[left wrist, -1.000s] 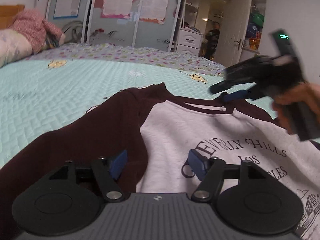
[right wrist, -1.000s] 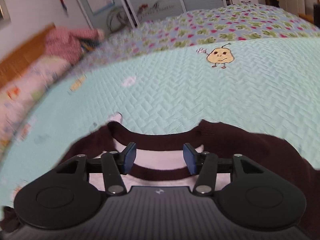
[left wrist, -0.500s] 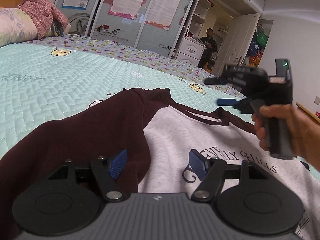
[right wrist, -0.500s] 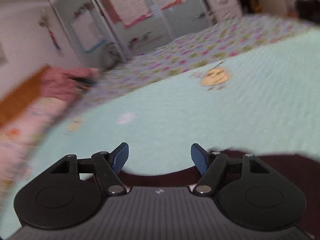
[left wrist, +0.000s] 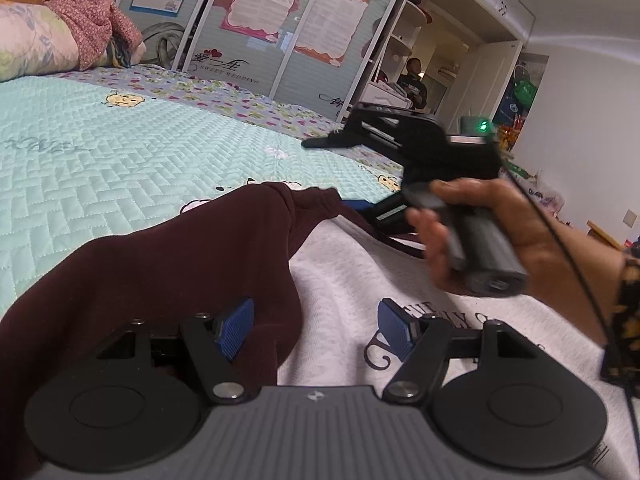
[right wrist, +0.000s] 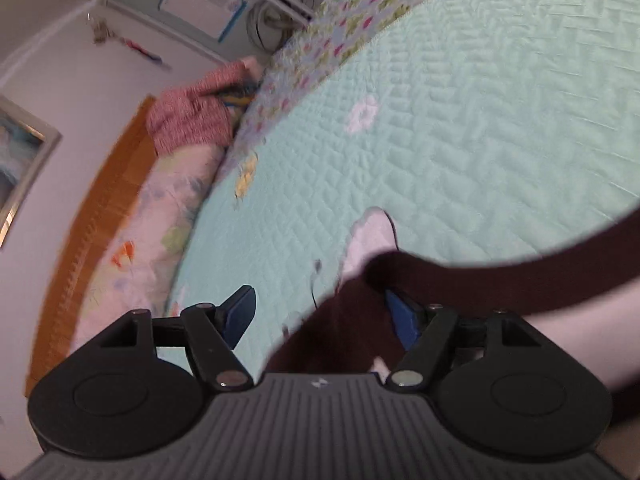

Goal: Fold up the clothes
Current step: 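Lift the collar with the right tool toward the left tool and release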

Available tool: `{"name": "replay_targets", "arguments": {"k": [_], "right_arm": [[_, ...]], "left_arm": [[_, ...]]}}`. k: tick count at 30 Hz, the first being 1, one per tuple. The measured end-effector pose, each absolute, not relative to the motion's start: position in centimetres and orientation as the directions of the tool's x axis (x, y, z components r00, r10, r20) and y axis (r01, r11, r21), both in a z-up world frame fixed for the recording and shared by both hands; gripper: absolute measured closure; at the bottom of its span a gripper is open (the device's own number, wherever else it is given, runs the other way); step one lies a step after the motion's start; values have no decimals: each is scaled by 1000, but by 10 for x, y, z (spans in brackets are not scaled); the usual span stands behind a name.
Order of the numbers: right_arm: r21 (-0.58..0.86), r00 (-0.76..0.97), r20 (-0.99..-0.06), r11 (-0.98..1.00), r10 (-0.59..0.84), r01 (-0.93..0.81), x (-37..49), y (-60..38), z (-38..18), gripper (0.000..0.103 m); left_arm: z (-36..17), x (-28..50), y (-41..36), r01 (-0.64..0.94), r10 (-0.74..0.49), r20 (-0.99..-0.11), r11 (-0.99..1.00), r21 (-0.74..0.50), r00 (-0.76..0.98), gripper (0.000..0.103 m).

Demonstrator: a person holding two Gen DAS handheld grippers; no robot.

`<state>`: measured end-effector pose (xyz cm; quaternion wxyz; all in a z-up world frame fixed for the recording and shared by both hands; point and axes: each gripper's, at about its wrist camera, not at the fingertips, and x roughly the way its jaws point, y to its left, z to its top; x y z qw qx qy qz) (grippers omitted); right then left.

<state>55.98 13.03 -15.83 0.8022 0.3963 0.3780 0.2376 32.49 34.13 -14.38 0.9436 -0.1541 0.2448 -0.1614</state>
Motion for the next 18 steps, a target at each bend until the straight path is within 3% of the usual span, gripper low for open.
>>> {"name": "replay_targets", "arguments": {"k": [5, 10, 18], "right_arm": [[850, 734, -330, 525, 594, -43, 571, 116, -168, 31], [883, 762, -303, 470, 572, -2, 542, 93, -162, 30], [910, 722, -285, 415, 630, -3, 337, 75, -125, 24]], "left_arm": [[-145, 325, 346, 228, -395, -402, 887, -402, 826, 32], [-147, 326, 352, 223, -412, -392, 868, -444, 823, 32], [-144, 329, 347, 205, -385, -430, 890, -408, 817, 31]]}}
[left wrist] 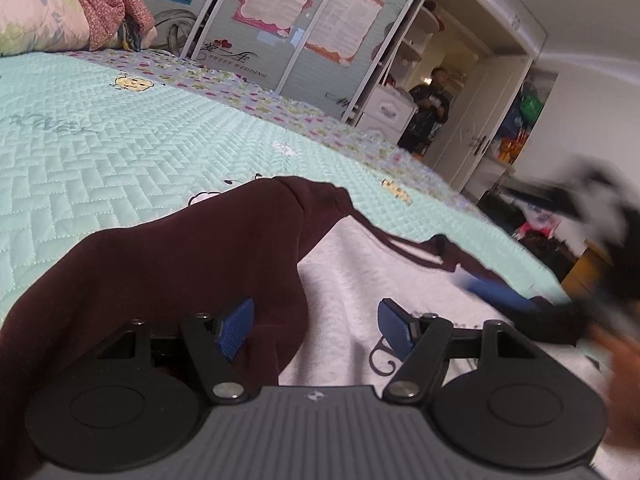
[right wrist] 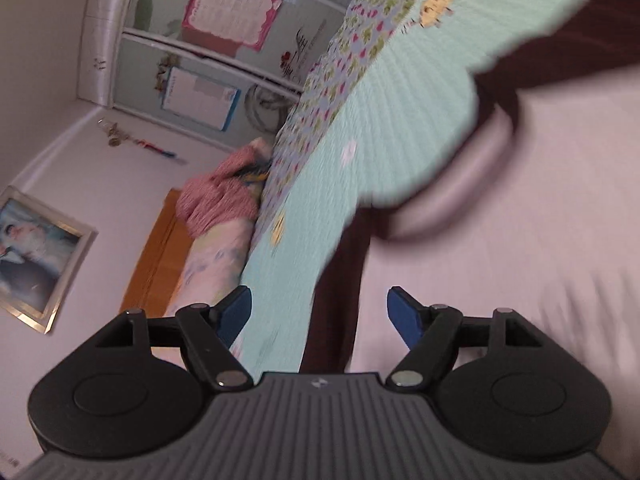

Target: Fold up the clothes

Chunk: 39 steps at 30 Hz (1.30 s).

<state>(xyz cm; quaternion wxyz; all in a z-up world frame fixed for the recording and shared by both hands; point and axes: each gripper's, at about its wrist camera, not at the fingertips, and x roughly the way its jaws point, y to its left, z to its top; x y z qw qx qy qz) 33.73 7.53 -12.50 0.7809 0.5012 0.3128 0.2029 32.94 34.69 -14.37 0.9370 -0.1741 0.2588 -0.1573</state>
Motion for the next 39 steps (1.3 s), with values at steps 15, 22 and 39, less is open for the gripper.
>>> {"name": "replay_targets", "arguments": {"k": [15, 22, 39], "right_arm": [[817, 838, -490, 463, 241, 345, -5, -54, -128, 19], [865, 889, -413, 391, 196, 316, -8, -73, -123, 19], [884, 749, -456, 339, 480, 321, 3, -59, -171, 78]], "left_arm": [[-90, 173, 361, 106, -329, -669, 930, -352, 666, 26], [-100, 111, 363, 14, -282, -710, 934, -358, 645, 26], [-108, 107, 377, 0, -243, -751, 952, -308, 614, 37]]}}
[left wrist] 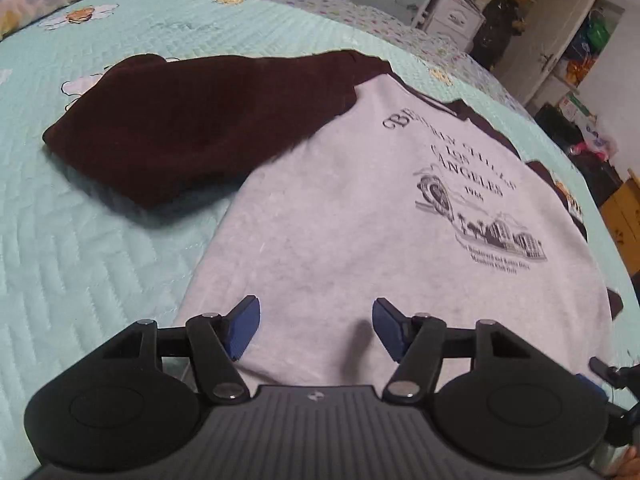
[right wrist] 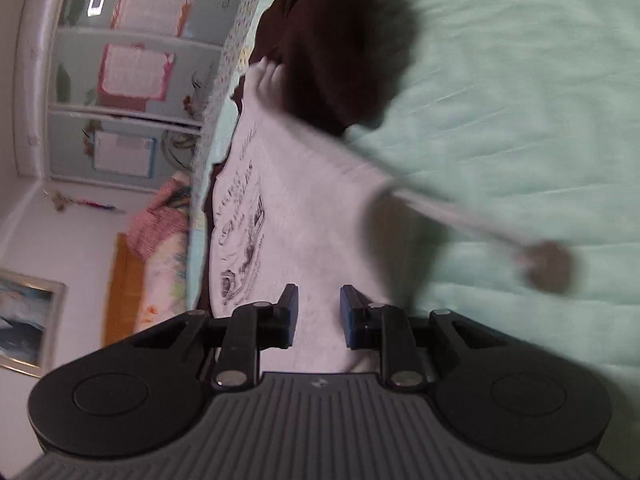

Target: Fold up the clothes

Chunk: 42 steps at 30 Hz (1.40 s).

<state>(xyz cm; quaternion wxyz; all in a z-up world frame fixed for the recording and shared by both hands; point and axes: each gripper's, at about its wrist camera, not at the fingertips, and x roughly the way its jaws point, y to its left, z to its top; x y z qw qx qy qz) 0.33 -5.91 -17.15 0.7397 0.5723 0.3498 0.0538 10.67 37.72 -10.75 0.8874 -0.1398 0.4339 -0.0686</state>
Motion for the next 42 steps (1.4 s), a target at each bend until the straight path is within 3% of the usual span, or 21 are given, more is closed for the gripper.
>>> {"name": "replay_targets", "arguments": {"k": [2, 4, 6, 9, 11, 13, 17, 19, 25, 26, 27, 28, 29, 30, 32, 36, 39, 41, 42], "right_arm": [[864, 754, -475, 403, 454, 302, -1, -62, -154, 72], [848, 775, -469, 460, 423, 262, 0, -61, -134, 54], [848, 818, -426, 486, 386, 212, 6, -61, -118, 46], [832, 817, -442, 509, 370, 220, 25, -63, -126, 30], [801, 772, -519, 522, 367, 291, 34, -66, -147, 40], [836, 798, -473, 476, 374, 273, 25, -74, -152, 41], [840, 879, -426, 455, 216, 295, 7, -102, -138, 38], [808, 878, -457, 479, 141, 344, 12, -116, -136, 30], [798, 834, -515, 468, 200, 381, 69, -122, -160, 30], [791, 834, -513, 490, 203, 368, 75, -120, -159, 30], [783, 829, -516, 511, 217, 354, 84, -117, -159, 37], [774, 820, -522, 534, 235, 340, 92, -114, -156, 59], [756, 807, -538, 562, 244, 335, 100, -111, -156, 72], [732, 797, -554, 597, 240, 329, 105, -109, -154, 81], [664, 788, -579, 682, 210, 306, 106, -108, -141, 90], [377, 806, -592, 880, -11, 289, 100, -114, -86, 92], [-70, 797, -485, 924, -361, 376, 116, -125, -39, 92], [-278, 749, -371, 836, -548, 473, 132, -143, -21, 90], [-314, 711, -378, 805, -593, 504, 141, -156, -17, 84]], "left_arm": [[-98, 107, 377, -21, -229, -756, 952, -305, 613, 37], [-87, 108, 374, -31, -236, -744, 945, -326, 626, 37], [-84, 109, 361, 15, -254, -727, 948, -318, 638, 33], [-88, 112, 345, 82, -251, -733, 963, -258, 633, 23], [-114, 120, 341, 63, -185, -815, 982, -180, 550, 22], [-115, 106, 338, 114, -179, -776, 984, -137, 605, 19], [-115, 101, 331, 136, -157, -778, 986, -93, 608, 17], [-112, 105, 337, 101, -166, -787, 986, -132, 594, 17], [-90, 102, 379, -31, -268, -722, 928, -372, 638, 22], [-85, 99, 387, -50, -271, -695, 913, -404, 666, 22], [-80, 96, 396, -65, -272, -667, 898, -435, 694, 22], [-76, 92, 405, -73, -268, -641, 888, -454, 720, 22], [-73, 89, 411, -80, -256, -629, 887, -455, 734, 22], [-70, 88, 417, -88, -239, -629, 892, -443, 740, 22], [-69, 86, 420, -83, -207, -643, 917, -391, 738, 22], [-73, 84, 424, -81, -160, -665, 945, -315, 730, 22], [-81, 86, 430, -104, -177, -675, 930, -353, 716, 22], [-87, 87, 429, -107, -187, -682, 925, -364, 707, 22], [-88, 88, 426, -101, -189, -685, 928, -359, 703, 22]]}}
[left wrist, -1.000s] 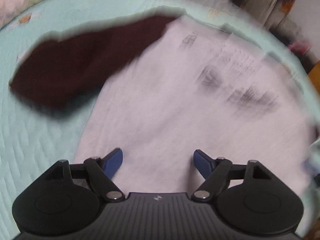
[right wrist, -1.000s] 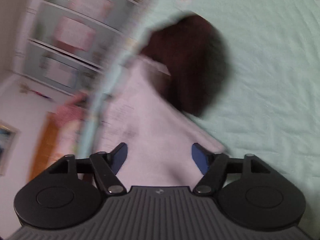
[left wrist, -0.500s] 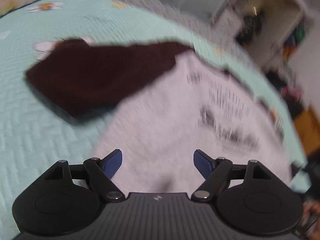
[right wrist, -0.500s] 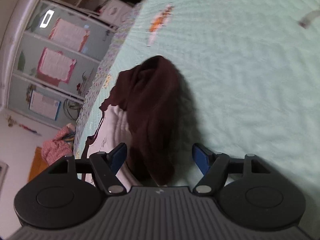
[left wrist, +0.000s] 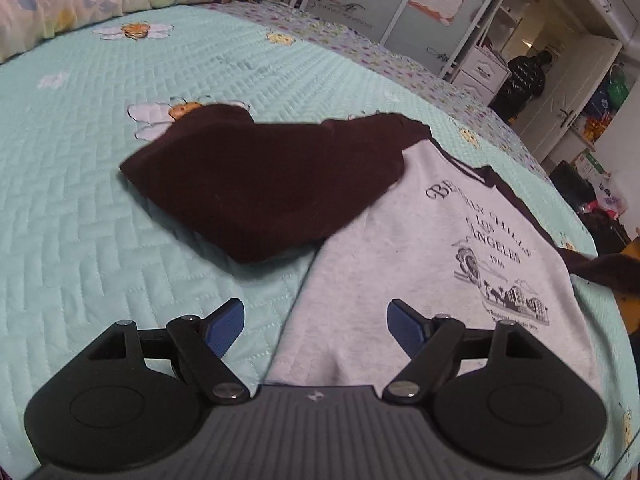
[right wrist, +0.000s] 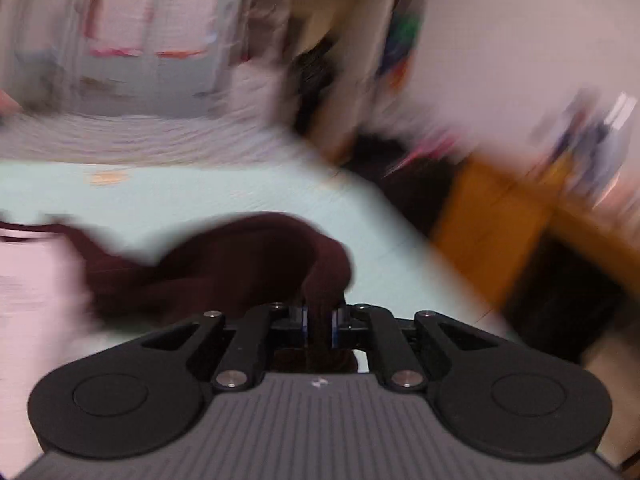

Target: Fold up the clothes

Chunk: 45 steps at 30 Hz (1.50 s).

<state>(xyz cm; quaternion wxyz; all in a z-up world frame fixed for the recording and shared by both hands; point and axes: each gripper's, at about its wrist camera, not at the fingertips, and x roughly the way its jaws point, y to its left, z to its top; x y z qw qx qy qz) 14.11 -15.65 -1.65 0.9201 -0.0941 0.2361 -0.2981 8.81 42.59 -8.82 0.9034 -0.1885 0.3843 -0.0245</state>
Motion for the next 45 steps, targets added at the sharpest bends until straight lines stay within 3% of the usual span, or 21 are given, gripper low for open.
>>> {"name": "replay_targets", "arguments": {"k": [3, 6, 11, 15, 19, 27, 34, 45], "right_arm": [[-259, 605, -509, 780, -612, 570, 157, -201, -14, 51], [-74, 599, -578, 767, -554, 637, 141, -213, -25, 50], [356, 765, -618, 804, -180, 477, 96, -177, -71, 38], [580, 789, -614, 697, 33, 423, 54, -142, -116, 38], [743, 822, -532, 579, 204, 337, 9, -110, -143, 38], [712, 791, -562, 628, 243, 313, -14, -72, -130, 36], [700, 783, -576, 636, 234, 325, -7, -64, -125, 34], [695, 773, -586, 640, 242, 327, 2, -46, -129, 34]], "left_arm": [[-92, 89, 416, -79, -199, -697, 936, -344, 689, 22], [-94, 90, 410, -63, -204, -704, 941, -333, 681, 22], [-88, 92, 402, -8, -197, -698, 960, -279, 688, 22], [-74, 81, 397, 130, -253, -664, 964, -230, 704, 22], [-69, 58, 382, 291, -286, -663, 951, -106, 692, 22], [-97, 43, 358, 344, -130, -692, 922, 180, 710, 22], [-107, 50, 375, 317, -70, -692, 918, 236, 719, 22], [-117, 46, 352, 345, 25, -617, 811, 472, 786, 22]]}}
